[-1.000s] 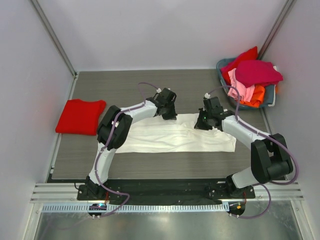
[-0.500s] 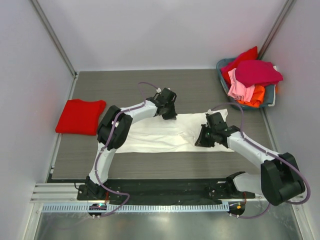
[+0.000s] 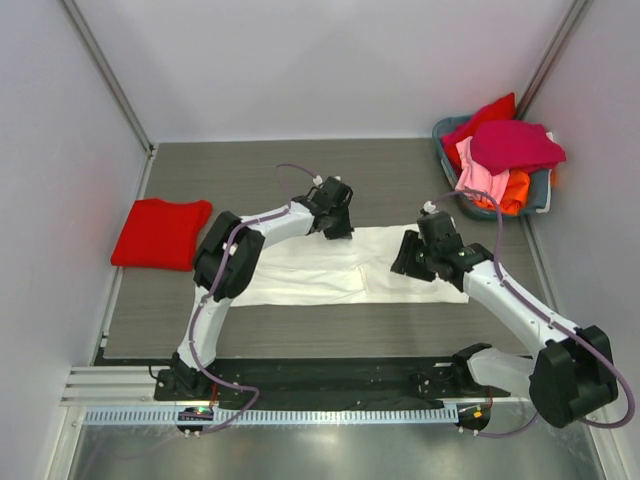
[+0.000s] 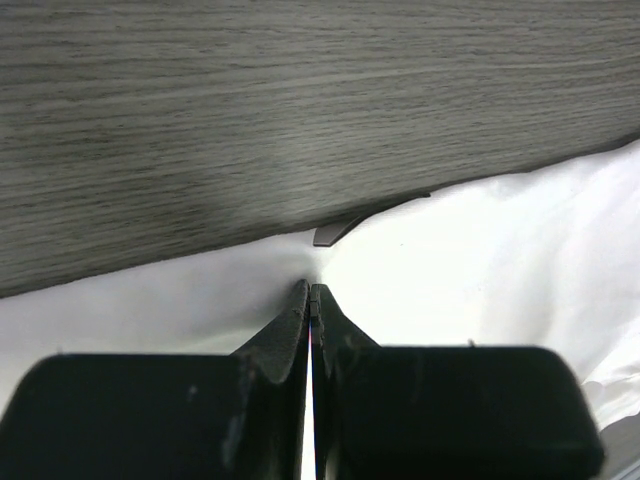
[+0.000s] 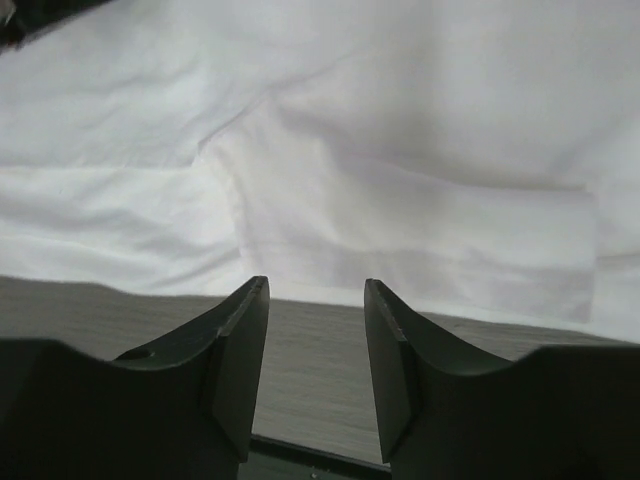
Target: Fold and stack the t-shirts
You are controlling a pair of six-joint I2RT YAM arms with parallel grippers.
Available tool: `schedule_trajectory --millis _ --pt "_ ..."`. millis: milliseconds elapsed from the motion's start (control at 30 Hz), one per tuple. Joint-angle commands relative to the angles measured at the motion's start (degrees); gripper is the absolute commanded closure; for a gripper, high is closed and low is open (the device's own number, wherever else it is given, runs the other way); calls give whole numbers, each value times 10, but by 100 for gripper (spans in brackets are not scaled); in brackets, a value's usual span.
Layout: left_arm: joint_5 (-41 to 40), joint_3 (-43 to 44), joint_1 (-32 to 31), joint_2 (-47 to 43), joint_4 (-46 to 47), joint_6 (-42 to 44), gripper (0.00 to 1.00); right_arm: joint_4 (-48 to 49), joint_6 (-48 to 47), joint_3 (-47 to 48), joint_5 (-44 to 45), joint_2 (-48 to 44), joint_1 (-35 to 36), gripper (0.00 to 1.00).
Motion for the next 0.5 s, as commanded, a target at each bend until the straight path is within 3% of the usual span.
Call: schedule_trajectory --millis 0,133,233,467 --pt "-24 -23 -3 -39 23 29 100 -8 -8 56 134 43 0 53" --pt "-21 -32 -3 -44 35 34 100 -10 11 68 193 77 -3 62" --pt "-21 -32 -3 -45 35 34 100 -19 16 58 180 79 -3 59" --pt "-25 -65 -17 -97 75 60 100 -25 84 -37 269 -24 -4 59"
